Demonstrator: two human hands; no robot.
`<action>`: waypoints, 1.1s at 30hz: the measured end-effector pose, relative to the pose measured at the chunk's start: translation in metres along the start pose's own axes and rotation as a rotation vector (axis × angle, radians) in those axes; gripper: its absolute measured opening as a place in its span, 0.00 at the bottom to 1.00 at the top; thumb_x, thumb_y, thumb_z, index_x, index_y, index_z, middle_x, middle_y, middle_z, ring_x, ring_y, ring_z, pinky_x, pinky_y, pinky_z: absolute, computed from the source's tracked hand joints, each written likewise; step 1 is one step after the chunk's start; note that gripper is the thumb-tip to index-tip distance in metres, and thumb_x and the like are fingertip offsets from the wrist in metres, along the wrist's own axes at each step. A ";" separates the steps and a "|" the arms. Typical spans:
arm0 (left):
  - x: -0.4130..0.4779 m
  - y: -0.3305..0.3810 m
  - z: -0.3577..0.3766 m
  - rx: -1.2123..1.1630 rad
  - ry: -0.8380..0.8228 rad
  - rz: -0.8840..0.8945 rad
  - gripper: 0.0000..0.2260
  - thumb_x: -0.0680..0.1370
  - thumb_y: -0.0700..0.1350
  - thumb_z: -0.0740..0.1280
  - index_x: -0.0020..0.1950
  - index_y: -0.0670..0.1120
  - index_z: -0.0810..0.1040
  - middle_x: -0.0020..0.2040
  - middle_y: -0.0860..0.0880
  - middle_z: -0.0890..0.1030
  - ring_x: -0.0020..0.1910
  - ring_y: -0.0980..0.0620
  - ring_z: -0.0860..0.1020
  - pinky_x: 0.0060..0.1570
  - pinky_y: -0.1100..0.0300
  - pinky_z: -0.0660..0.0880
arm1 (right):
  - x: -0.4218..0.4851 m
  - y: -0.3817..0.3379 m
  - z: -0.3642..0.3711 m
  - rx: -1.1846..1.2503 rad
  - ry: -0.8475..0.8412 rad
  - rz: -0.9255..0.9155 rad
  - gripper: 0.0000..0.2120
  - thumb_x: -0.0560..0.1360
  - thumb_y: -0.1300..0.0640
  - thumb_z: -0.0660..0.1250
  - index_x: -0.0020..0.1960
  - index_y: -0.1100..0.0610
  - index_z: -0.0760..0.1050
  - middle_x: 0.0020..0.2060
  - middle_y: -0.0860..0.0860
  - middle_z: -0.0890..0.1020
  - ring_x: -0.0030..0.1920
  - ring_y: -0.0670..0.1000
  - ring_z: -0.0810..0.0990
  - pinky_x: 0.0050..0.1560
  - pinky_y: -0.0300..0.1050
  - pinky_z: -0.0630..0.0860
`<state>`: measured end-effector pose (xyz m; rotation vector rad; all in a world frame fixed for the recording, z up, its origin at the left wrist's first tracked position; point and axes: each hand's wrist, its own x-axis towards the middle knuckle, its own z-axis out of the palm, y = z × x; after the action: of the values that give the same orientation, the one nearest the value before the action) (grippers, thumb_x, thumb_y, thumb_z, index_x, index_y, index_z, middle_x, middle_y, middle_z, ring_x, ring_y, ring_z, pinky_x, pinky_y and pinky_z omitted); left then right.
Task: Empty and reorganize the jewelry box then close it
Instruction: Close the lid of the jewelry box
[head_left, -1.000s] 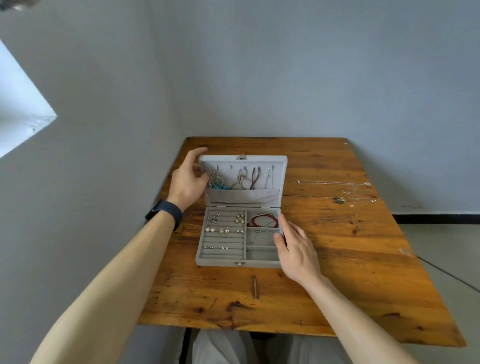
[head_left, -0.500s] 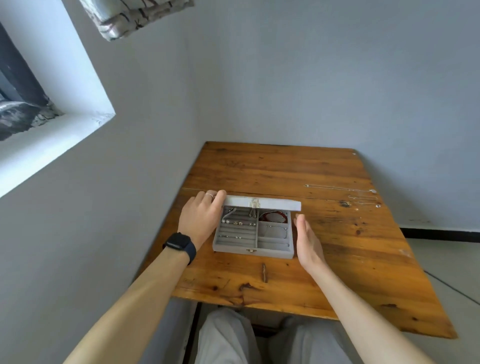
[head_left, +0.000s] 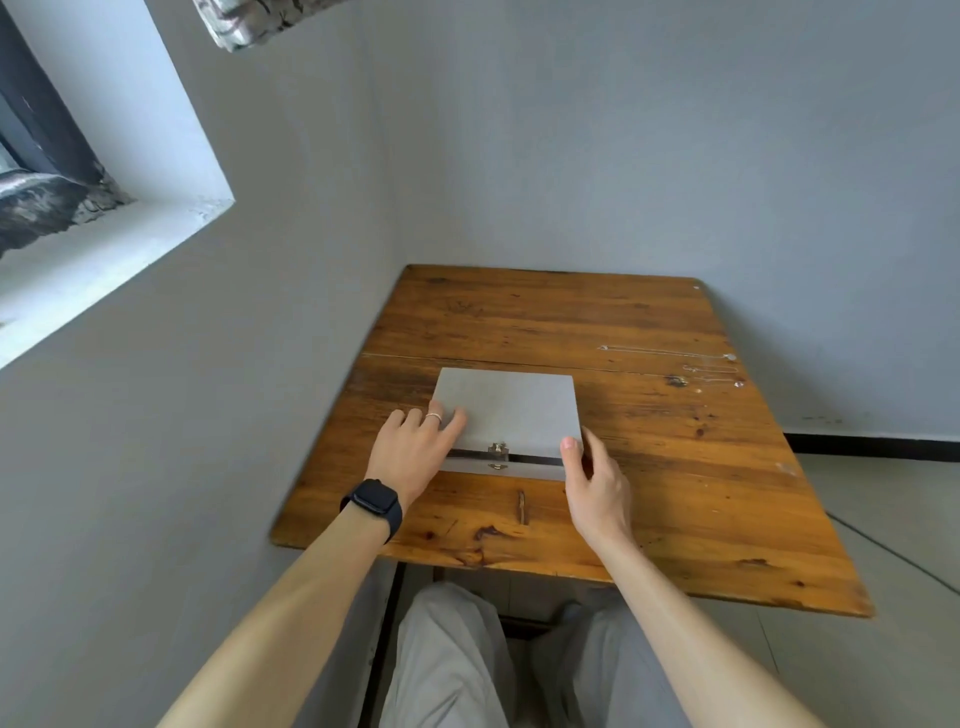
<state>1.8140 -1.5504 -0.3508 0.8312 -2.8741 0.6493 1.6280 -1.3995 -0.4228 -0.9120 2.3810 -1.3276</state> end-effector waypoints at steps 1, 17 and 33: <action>0.000 -0.001 0.001 0.025 -0.013 0.024 0.23 0.70 0.36 0.74 0.65 0.46 0.76 0.57 0.40 0.82 0.38 0.45 0.81 0.39 0.53 0.76 | -0.001 0.001 0.000 -0.016 0.013 -0.014 0.34 0.78 0.32 0.50 0.76 0.50 0.66 0.70 0.51 0.75 0.70 0.54 0.72 0.63 0.45 0.66; 0.000 0.006 0.018 -0.186 -0.211 -0.026 0.38 0.76 0.50 0.63 0.81 0.44 0.47 0.80 0.39 0.54 0.78 0.41 0.57 0.76 0.48 0.59 | -0.004 0.009 0.003 -0.057 0.080 -0.118 0.26 0.80 0.40 0.58 0.75 0.50 0.68 0.72 0.50 0.73 0.72 0.52 0.70 0.64 0.43 0.65; -0.010 0.037 0.049 -0.659 -0.001 -0.350 0.25 0.85 0.57 0.46 0.82 0.53 0.51 0.81 0.56 0.52 0.79 0.57 0.44 0.77 0.50 0.48 | -0.012 -0.027 0.029 -0.066 0.088 0.022 0.48 0.66 0.21 0.61 0.76 0.46 0.54 0.73 0.52 0.68 0.70 0.54 0.67 0.64 0.52 0.69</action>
<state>1.8053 -1.5378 -0.4116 1.1429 -2.5579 -0.3196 1.6628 -1.4215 -0.4171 -0.8590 2.5073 -1.3147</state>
